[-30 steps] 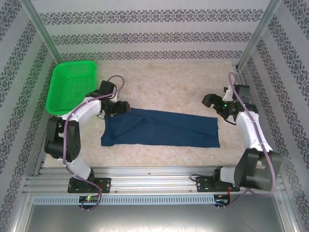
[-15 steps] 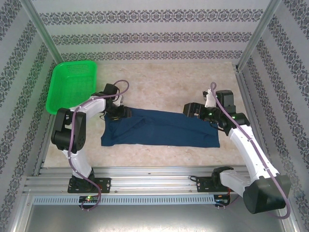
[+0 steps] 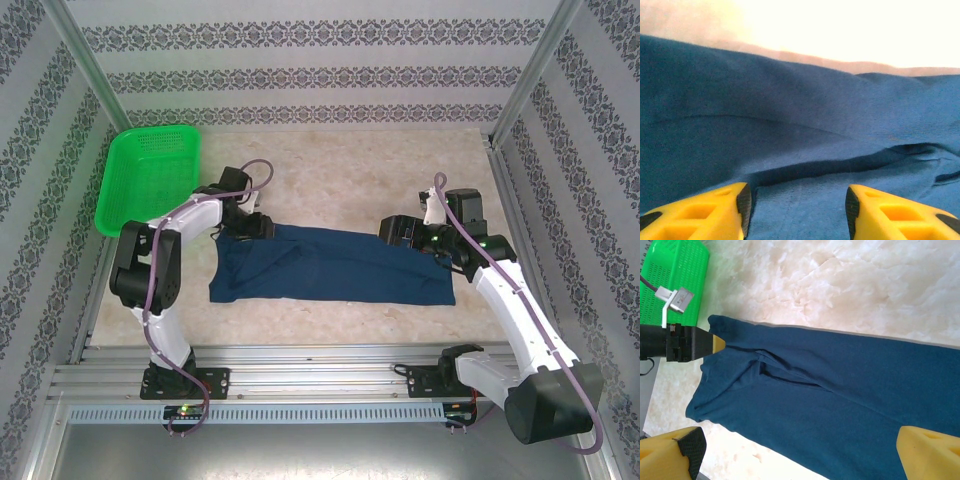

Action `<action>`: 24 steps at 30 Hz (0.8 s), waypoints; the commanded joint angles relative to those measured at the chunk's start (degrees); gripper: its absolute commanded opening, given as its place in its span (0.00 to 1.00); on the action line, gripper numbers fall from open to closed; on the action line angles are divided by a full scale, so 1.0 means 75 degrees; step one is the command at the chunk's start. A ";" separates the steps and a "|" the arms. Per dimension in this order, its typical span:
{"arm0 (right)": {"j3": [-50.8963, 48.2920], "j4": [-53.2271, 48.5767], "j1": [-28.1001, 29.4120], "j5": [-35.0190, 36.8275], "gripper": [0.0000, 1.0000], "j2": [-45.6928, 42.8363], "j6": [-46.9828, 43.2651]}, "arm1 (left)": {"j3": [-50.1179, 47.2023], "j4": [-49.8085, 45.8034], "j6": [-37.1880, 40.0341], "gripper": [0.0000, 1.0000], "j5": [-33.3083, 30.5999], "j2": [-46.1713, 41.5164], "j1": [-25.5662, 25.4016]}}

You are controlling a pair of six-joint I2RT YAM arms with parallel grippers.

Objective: Fold and stack the t-shirts

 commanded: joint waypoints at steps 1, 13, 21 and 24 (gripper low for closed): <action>0.0150 -0.0111 0.0067 0.0105 0.98 -0.0025 -0.0061 | 0.0094 -0.0401 0.0205 0.52 -0.0154 0.0162 -0.0091; 0.0304 -0.0123 0.0029 0.0222 0.98 -0.0004 -0.0071 | 0.0318 -0.0746 0.0425 0.27 -0.0252 0.0471 -0.0397; 0.0374 -0.0123 0.0010 0.0321 0.98 0.0024 -0.0030 | 0.0062 -0.0937 0.0620 0.00 -0.0395 -0.0273 -0.0566; 0.0395 -0.0085 0.0012 0.0391 0.98 0.0048 -0.0017 | -0.0292 -0.0819 0.0611 0.00 -0.0360 -0.0803 -0.0812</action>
